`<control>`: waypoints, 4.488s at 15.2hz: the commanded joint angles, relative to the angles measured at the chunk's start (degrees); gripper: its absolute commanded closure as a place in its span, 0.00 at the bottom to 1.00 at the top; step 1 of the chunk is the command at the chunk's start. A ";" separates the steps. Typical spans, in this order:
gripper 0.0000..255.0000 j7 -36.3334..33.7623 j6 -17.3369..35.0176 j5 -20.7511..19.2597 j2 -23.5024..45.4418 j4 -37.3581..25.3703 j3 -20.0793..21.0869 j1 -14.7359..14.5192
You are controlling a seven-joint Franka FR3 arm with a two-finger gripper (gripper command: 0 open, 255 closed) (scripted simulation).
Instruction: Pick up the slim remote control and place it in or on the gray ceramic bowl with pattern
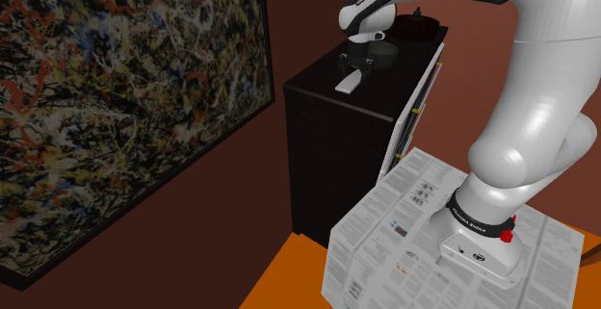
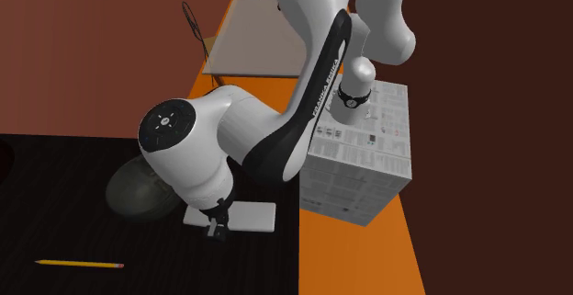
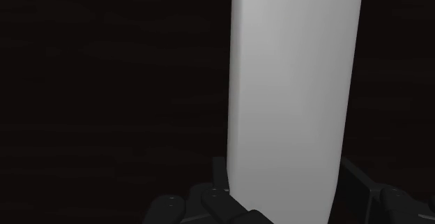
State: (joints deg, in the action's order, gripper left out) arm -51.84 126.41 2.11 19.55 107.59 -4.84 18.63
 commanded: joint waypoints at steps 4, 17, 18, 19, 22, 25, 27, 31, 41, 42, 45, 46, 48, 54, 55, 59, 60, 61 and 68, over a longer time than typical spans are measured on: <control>1.00 -0.11 -2.95 -0.21 -1.75 -1.22 -0.09 -0.04; 1.00 -0.42 -11.80 -0.67 -5.49 -6.35 -0.24 -0.13; 1.00 -0.44 -12.51 -0.70 -5.70 -6.84 -0.24 -0.13; 1.00 -0.45 -13.21 -0.72 -5.91 -7.35 -0.25 -0.13; 1.00 -0.50 -15.35 -0.79 -6.45 -8.95 -0.27 -0.14; 1.00 -0.54 -17.52 -0.84 -6.88 -10.68 -0.28 -0.14; 1.00 -0.56 -18.98 -0.87 -7.11 -11.91 -0.29 -0.13; 1.00 -0.60 -21.95 -0.91 -7.42 -14.58 -0.31 -0.12; 1.00 9.56 -28.09 1.34 5.00 -32.94 -3.48 7.27; 1.00 10.57 -29.09 1.66 6.82 -35.73 -3.71 8.21; 1.00 13.40 -32.89 2.70 13.22 -45.87 -4.20 11.25; 1.00 14.07 -34.19 2.99 15.27 -49.20 -4.27 12.15; 1.00 14.11 -32.33 2.92 14.79 -46.86 -4.24 12.01; 1.00 14.24 -27.22 2.88 14.03 -40.98 -4.24 11.63; 1.00 14.26 -26.42 2.88 13.99 -40.14 -4.23 11.59; 1.00 14.36 -22.82 2.93 14.05 -36.58 -4.19 11.41; 1.00 14.36 -22.81 2.93 14.03 -36.55 -4.19 11.41; 1.00 14.36 -22.82 2.93 14.04 -36.57 -4.19 11.41; 0.00 14.36 -22.81 2.93 14.05 -36.58 -4.19 11.41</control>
State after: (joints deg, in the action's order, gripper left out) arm -37.48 103.59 5.04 33.59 71.01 -9.02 30.04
